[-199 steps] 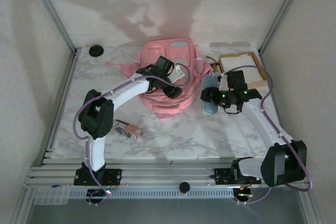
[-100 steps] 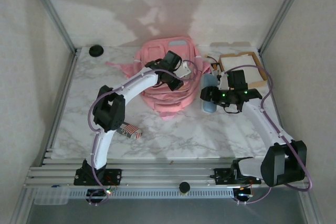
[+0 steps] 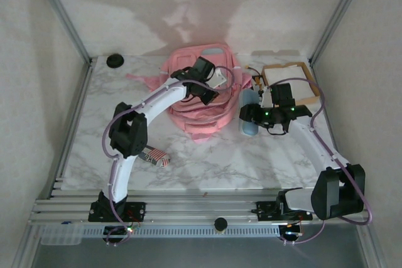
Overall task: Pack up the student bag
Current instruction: Open the student bag at the center of the table, then place the glasses case in the student bag.
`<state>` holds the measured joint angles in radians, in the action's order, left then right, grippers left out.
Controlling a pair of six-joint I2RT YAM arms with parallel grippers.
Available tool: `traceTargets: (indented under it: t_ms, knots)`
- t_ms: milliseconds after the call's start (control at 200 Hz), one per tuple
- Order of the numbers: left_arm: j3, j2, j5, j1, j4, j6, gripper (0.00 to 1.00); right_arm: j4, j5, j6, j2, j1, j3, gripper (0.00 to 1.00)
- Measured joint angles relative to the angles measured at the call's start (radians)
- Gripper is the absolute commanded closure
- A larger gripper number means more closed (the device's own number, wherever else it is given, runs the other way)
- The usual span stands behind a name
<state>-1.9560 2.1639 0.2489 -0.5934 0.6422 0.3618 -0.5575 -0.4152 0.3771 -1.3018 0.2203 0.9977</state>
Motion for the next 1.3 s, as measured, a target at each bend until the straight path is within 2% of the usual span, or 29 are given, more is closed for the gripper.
traceTargets:
  t_ms: [340, 621, 741, 816, 921, 966, 1157, 1237, 1302]
  knots:
    - [0.0, -0.148, -0.074, 0.029, -0.021, -0.18, 1.0, 0.015, -0.042, -0.002, -0.063, 0.019, 0.029, 0.44]
    - [-0.021, -0.161, -0.073, 0.025, -0.013, -0.386, 1.0, 0.089, -0.053, 0.041, -0.243, 0.134, 0.208, 0.44]
    - [-0.021, -0.166, -0.069, 0.021, -0.019, -0.472, 1.0, 0.151, -0.056, 0.092, -0.347, 0.152, 0.249, 0.4]
    - [-0.021, -0.168, -0.07, 0.016, -0.022, -0.517, 1.0, 0.185, -0.052, 0.128, -0.424, 0.166, 0.28, 0.34]
    - [-0.021, -0.17, -0.069, 0.01, -0.027, -0.569, 1.0, 0.208, -0.018, 0.166, -0.514, 0.199, 0.338, 0.07]
    - [-0.021, -0.17, -0.069, 0.01, -0.032, -0.584, 1.0, 0.216, -0.004, 0.165, -0.539, 0.214, 0.361, 0.02]
    - [-0.021, -0.172, -0.075, 0.01, -0.039, -0.628, 1.0, 0.285, -0.002, 0.212, -0.503, 0.22, 0.322, 0.02]
    - [-0.021, -0.173, -0.074, 0.01, -0.039, -0.637, 1.0, 0.29, -0.006, 0.216, -0.44, 0.211, 0.27, 0.1]
    - [-0.021, -0.174, -0.073, 0.011, -0.04, -0.648, 1.0, 0.301, -0.029, 0.222, -0.387, 0.205, 0.221, 0.24]
